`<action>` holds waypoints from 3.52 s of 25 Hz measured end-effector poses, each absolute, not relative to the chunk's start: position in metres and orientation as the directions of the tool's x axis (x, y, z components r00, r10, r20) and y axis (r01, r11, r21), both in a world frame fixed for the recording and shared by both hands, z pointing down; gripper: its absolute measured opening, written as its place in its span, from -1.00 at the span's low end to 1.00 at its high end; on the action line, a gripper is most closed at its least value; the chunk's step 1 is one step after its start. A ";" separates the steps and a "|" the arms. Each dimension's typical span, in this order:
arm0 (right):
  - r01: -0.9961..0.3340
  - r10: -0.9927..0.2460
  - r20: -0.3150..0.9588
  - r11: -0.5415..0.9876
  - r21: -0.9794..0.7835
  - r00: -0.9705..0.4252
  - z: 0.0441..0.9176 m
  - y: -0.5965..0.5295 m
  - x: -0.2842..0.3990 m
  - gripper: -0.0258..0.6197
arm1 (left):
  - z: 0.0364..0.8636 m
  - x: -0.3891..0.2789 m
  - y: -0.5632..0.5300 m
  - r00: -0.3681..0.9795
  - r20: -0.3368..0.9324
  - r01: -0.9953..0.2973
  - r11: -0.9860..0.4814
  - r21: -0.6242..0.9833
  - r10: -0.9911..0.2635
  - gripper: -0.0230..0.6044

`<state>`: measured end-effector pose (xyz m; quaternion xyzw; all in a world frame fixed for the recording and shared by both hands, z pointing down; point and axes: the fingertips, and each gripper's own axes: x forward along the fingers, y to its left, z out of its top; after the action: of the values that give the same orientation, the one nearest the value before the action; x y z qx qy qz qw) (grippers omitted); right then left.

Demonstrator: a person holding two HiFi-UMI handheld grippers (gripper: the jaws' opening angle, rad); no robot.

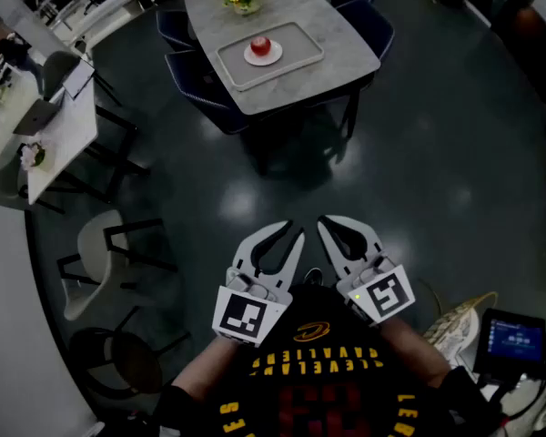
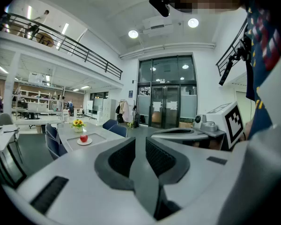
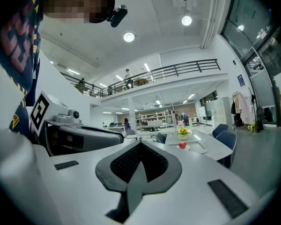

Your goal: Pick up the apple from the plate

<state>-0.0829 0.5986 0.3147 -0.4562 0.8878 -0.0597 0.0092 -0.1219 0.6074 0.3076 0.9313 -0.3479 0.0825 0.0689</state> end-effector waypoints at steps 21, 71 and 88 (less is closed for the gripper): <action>-0.809 -0.820 0.049 0.551 -0.204 -0.571 0.332 0.567 -0.052 -0.90 | 0.321 -0.113 0.577 0.695 0.240 -0.711 -0.698 0.089 -0.678 -0.70; -0.745 -0.737 0.114 0.653 -0.135 -0.666 0.336 0.182 -0.015 -0.79 | 0.330 -0.081 0.197 0.599 0.223 -0.801 -0.570 0.185 -0.769 -0.70; -0.672 -0.640 0.210 0.687 -0.276 -0.739 0.385 0.067 0.071 -0.79 | 0.375 -0.074 0.102 0.358 0.355 -0.916 -0.253 0.311 -0.863 -0.70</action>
<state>0.0712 0.0670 0.3849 -0.3577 0.9170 -0.1696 -0.0485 -0.0742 0.1016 0.3751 0.7894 -0.5636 0.0558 0.2367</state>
